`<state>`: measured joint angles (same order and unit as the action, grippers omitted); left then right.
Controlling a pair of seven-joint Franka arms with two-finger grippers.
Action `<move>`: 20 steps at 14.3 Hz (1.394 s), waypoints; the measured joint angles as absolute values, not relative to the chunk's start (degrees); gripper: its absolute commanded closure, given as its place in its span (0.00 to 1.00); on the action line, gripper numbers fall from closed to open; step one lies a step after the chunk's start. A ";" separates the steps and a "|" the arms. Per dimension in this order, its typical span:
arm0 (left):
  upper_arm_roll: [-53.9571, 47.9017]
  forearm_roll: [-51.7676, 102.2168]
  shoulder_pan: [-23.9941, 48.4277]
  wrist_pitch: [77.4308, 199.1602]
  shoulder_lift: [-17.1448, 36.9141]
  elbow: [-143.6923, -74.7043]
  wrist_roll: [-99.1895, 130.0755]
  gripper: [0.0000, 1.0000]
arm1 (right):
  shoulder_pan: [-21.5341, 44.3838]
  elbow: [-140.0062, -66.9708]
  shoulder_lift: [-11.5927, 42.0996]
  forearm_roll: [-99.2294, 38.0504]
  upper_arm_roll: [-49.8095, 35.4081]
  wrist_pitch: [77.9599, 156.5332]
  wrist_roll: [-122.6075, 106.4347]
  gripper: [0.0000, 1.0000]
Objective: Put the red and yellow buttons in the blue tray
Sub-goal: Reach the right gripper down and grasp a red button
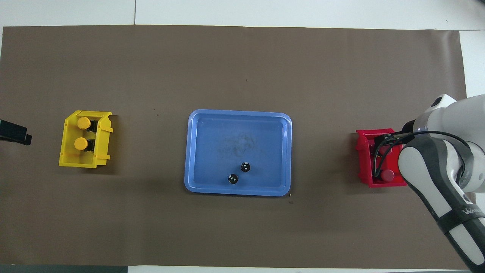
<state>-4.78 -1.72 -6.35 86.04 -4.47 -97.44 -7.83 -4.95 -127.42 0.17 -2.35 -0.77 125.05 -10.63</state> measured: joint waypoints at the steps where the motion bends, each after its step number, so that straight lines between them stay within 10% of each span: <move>1: -4.77 -1.72 -6.35 86.04 -4.47 -97.44 -7.83 0.00 | -4.94 -127.78 0.17 -2.37 -0.77 125.68 -10.63 0.29; 14: -5.32 -1.72 -6.17 88.10 -4.47 -97.89 -7.91 0.00 | -4.85 -132.17 0.17 -2.44 -0.95 129.68 -10.63 0.35; 20: -5.27 -1.67 -6.27 99.58 -6.42 -106.05 -7.99 0.06 | -4.85 -132.45 0.07 -2.44 -0.96 129.98 -11.91 0.71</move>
<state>-5.27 -1.67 -6.27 99.58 -6.42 -106.05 -7.99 -4.85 -132.45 0.07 -2.44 -0.96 129.98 -11.91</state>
